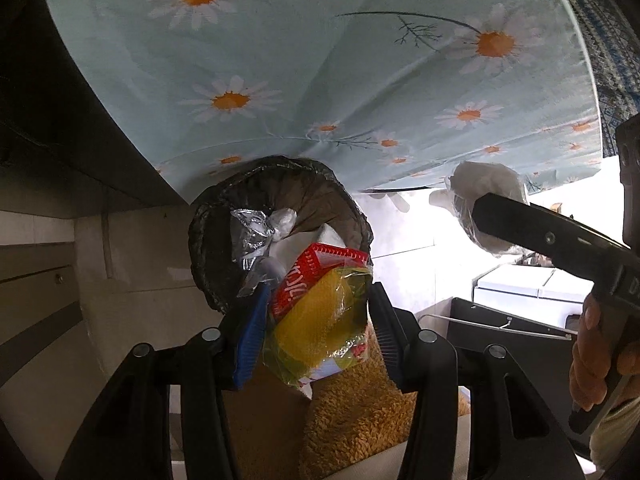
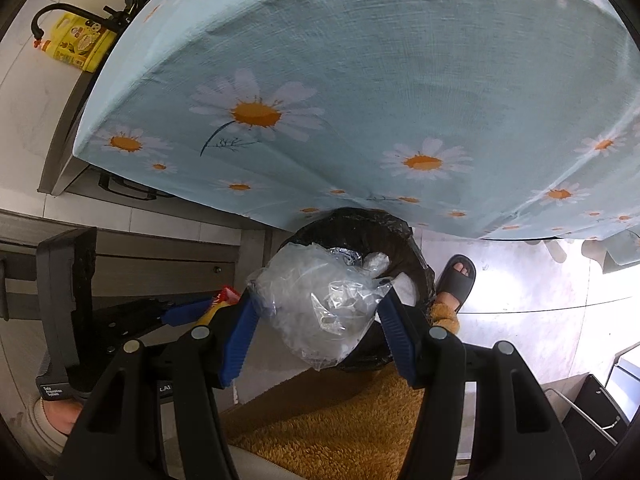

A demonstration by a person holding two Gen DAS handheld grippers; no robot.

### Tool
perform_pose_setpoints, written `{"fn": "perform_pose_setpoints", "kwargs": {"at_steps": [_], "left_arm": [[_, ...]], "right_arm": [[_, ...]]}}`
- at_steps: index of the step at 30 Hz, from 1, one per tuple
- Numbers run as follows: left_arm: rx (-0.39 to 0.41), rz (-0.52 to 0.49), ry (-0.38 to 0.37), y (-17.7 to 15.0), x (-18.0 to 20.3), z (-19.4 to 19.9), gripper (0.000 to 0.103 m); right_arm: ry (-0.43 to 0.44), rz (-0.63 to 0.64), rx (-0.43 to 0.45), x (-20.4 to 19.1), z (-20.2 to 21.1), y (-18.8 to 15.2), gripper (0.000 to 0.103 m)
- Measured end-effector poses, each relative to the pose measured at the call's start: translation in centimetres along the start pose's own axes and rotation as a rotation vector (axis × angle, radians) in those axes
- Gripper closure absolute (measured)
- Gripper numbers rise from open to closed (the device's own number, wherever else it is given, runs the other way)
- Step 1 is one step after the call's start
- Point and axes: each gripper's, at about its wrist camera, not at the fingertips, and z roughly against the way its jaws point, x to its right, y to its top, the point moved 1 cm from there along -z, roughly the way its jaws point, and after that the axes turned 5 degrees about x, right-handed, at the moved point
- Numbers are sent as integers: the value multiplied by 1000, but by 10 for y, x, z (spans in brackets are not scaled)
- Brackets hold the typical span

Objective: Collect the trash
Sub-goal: 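Open both tools over the bin to drop the snack pack and plastic bag, then raise both tools from the bin back up over the table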

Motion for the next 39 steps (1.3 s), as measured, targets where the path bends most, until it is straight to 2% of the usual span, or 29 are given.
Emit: {"fn": "perform_pose_setpoints", "kwargs": {"at_steps": [4, 6, 8, 21, 33, 39], "left_arm": [[-7, 14, 8, 2, -2, -2, 47], [-11, 19, 15, 3, -3, -3, 42], [-6, 28, 13, 4, -5, -1, 42], [15, 16, 4, 7, -3, 16, 42], [78, -39, 9, 15, 7, 52, 42], [159, -61, -21, 27, 16, 87, 42]], "right_arm": [[10, -10, -9, 0, -1, 3, 43], [15, -7, -3, 0, 0, 5, 43], [16, -23, 1, 3, 0, 7, 37], [23, -63, 22, 11, 15, 16, 37], [0, -62, 60, 6, 31, 15, 37], [-17, -48, 99, -1, 48, 17, 33]]}}
